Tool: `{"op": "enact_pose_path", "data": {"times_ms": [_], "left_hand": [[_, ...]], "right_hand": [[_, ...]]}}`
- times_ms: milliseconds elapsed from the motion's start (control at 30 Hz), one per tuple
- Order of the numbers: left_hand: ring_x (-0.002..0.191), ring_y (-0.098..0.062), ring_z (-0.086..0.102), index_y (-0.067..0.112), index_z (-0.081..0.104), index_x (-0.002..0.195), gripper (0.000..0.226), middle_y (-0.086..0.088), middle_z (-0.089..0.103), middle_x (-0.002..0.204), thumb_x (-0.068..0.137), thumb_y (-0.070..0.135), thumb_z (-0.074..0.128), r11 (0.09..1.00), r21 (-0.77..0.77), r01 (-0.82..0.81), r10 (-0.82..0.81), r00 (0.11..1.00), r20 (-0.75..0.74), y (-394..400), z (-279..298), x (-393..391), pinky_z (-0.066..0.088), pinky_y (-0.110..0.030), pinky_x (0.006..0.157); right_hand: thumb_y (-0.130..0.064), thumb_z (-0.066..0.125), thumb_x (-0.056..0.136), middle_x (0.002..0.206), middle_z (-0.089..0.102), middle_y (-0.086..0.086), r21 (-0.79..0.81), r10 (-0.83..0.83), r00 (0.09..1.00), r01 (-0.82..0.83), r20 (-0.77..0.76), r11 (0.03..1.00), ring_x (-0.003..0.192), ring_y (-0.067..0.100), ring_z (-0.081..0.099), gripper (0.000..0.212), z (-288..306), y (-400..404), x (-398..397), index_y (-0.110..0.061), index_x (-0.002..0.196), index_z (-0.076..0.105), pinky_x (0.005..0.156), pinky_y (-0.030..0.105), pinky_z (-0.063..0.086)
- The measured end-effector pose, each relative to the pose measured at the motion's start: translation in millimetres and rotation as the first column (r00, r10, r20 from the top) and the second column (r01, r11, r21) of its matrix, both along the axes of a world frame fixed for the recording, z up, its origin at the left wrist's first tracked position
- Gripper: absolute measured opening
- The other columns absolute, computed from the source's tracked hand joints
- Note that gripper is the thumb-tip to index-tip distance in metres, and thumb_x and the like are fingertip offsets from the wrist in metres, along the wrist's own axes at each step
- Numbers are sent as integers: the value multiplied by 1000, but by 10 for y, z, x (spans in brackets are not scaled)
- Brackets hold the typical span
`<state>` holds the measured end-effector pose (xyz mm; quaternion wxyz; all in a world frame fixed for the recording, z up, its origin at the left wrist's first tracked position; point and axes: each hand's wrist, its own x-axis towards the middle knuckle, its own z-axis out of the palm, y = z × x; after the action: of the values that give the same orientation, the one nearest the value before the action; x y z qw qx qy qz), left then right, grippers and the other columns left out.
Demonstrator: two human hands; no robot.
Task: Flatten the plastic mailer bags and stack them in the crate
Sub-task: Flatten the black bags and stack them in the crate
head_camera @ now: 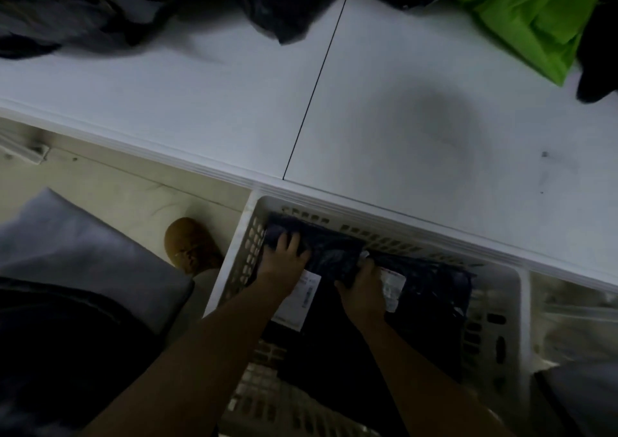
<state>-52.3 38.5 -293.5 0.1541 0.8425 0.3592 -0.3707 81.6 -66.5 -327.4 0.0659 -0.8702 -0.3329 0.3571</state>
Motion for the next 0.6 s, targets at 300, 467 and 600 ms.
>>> {"op": "enact_pose_path", "data": {"times_ms": [300, 467, 600], "left_hand": [[134, -36, 35, 18, 22, 150, 56, -14, 27, 153, 99, 15, 45, 998, -64, -7, 5, 1000, -27, 43, 104, 105, 39, -45, 100], [101, -32, 59, -1, 57, 121, 29, -18, 59, 112, 100, 9, 40, 984, -170, -44, 36, 998, -48, 52, 770, 285, 48, -40, 93], [93, -33, 60, -2, 63, 99, 33, -19, 61, 105, 100, 24, 43, 977, -211, 32, -50, 996, -79, -66, 1225, 468, 46, -43, 95]], "right_hand": [[-24, 43, 102, 161, -2, 6, -171, 719, 661, -750, -216, 639, 145, 36, 11, 61, 94, 42, 220, -21, 154, 10, 113, 49, 26], [-14, 38, 102, 128, 56, 21, 21, 677, 733, -677, -70, 736, 89, 29, 58, 40, 647, 66, 250, -12, 141, 44, 66, 30, 45], [-13, 37, 102, 112, 66, 17, 159, 664, 738, -675, 122, 721, 93, 30, 61, 36, 1141, -15, 371, -10, 132, 56, 62, 28, 36]]}}
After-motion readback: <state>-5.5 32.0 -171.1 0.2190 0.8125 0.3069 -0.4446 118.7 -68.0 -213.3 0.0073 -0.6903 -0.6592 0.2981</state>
